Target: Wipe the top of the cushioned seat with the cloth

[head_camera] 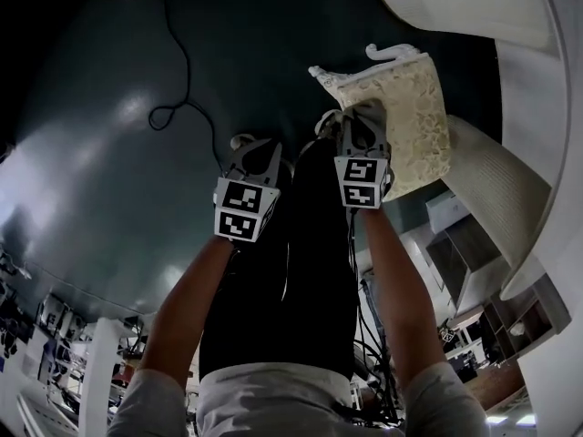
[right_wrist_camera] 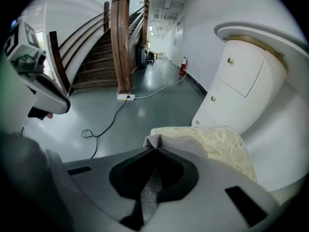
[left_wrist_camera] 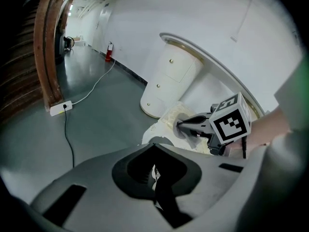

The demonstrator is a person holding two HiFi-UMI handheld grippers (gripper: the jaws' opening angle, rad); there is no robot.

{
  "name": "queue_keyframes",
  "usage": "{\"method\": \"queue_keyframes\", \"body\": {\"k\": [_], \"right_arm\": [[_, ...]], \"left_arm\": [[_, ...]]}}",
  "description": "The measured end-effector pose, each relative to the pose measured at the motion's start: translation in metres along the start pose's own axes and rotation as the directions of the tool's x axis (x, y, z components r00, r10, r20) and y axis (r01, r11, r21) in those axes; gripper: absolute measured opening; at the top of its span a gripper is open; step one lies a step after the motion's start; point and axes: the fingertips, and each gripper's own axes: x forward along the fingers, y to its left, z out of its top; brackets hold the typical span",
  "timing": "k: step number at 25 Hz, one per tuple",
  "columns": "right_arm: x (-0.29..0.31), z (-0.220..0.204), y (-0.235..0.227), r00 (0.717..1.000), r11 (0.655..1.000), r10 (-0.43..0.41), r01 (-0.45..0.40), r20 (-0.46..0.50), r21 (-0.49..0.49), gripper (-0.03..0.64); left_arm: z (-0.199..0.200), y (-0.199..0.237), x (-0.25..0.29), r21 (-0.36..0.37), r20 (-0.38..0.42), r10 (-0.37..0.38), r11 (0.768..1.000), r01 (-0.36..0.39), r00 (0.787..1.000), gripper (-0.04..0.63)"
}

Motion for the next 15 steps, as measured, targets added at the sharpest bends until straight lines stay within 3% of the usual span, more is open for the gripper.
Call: {"method": "queue_keyframes", "body": {"k": [9, 15], "right_arm": [[-0.005, -0.002, -0.012, 1.0, 0.999, -0.011, 0.011, 0.013, 0.038, 0.014], [-0.006, 0.0, -0.023, 1.0, 1.0, -0.005, 0.005, 0.024, -0.006, 0.014]], "left_arm": [[0.007, -0.013, 0.007, 0.006, -0.013, -0.016, 1.0, 0.016, 1.0, 0.014], [0.018, -0.028, 0.017, 0.013, -0.001, -0.032, 0.999, 0.033, 0.999, 0.014]]}}
